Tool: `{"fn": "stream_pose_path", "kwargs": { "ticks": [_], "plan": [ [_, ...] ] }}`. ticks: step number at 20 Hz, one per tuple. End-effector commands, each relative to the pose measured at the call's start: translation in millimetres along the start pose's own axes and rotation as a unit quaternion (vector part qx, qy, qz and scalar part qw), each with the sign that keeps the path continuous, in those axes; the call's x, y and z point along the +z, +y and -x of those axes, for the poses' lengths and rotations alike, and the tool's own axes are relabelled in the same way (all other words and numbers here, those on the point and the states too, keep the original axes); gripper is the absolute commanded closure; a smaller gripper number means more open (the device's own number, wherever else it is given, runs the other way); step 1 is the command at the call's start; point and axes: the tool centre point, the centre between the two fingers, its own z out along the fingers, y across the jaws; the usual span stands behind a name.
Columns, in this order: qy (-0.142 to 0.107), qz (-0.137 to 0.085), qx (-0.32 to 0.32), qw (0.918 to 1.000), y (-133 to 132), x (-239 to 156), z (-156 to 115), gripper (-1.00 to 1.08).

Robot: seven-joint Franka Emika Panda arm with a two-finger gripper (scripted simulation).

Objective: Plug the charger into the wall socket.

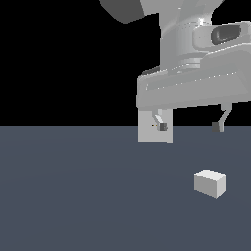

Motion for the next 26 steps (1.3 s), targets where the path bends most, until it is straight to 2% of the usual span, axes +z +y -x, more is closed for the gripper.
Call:
{"fn": "stream_pose_path", "kwargs": {
  "ticks": [1, 11, 19, 26],
  "plan": [
    [0.001, 0.0, 0.04, 0.9992, 12.0, 9.6, 4.4, -0.92],
    [0.002, 0.0, 0.129, 0.9916, 37.3, 32.6, 18.8, -0.92],
    [0.002, 0.0, 0.134, 0.991, 38.3, 36.9, 20.4, -0.92],
    [0.001, 0.0, 0.136, 0.9907, 38.6, 62.9, 22.4, -0.92]
  ]
}}
